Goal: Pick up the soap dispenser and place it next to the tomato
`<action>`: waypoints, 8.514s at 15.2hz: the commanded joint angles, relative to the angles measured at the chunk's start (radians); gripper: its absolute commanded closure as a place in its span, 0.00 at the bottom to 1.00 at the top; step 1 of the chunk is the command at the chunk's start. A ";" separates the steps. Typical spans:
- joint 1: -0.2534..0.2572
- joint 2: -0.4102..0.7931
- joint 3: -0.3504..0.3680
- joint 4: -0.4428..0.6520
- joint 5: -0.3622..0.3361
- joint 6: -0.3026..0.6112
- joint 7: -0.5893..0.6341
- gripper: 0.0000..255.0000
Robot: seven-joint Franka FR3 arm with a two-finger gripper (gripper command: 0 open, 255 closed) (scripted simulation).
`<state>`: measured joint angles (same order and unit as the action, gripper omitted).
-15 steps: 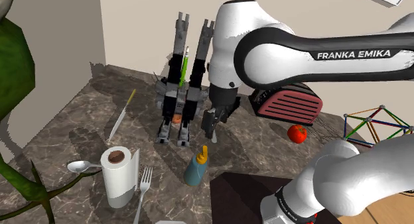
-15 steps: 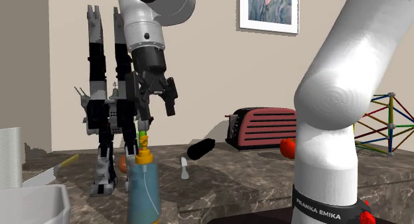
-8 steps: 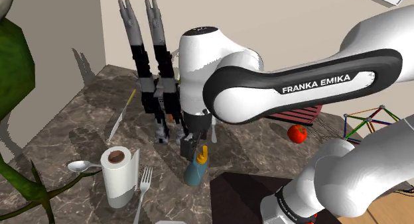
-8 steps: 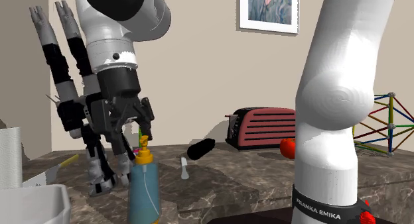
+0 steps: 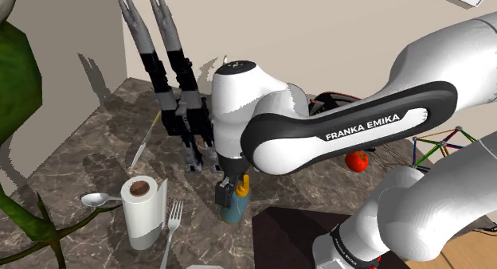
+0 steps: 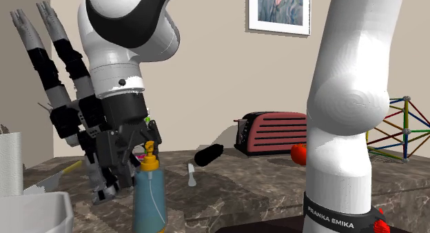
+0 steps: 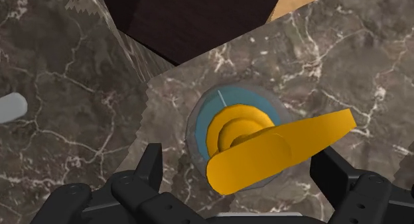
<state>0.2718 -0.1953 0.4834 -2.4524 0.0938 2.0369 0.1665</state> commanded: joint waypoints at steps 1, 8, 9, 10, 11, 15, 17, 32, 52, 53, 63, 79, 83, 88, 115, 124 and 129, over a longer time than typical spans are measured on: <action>0.001 0.004 0.002 -0.005 -0.001 0.009 0.002 0.00; 0.000 0.004 0.002 -0.005 -0.001 0.009 0.002 1.00; 0.000 0.004 0.002 -0.005 -0.001 0.009 0.002 1.00; 0.000 0.004 0.002 -0.005 -0.001 0.009 0.002 1.00; 0.001 0.003 0.002 -0.006 0.000 0.009 0.002 1.00; 0.000 0.003 0.001 -0.005 0.000 0.009 0.002 1.00; 0.000 0.004 0.002 -0.005 -0.001 0.009 0.002 1.00; 0.005 -0.107 -0.029 0.111 0.026 -0.211 -0.030 1.00; 0.000 -0.161 -0.062 0.335 0.023 -0.486 -0.044 1.00; -0.001 -0.161 -0.063 0.349 0.022 -0.500 -0.044 1.00; -0.007 -0.149 -0.073 0.493 0.013 -0.633 -0.041 1.00; -0.055 -0.516 -0.345 0.195 -0.108 -0.702 -0.374 1.00; -0.076 -0.590 -0.428 0.143 -0.178 -0.718 -0.467 1.00; -0.108 -0.661 -0.537 0.102 -0.281 -0.732 -0.584 1.00; -0.180 -0.565 -1.208 0.339 -0.800 -0.600 -1.221 1.00; -0.025 -0.372 -1.561 0.606 -0.826 -0.491 -1.454 1.00; -0.032 -0.392 -1.576 0.538 -0.847 -0.440 -1.427 1.00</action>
<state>0.2379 -0.5866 -1.0859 -1.9034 -0.7505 1.5850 -1.2657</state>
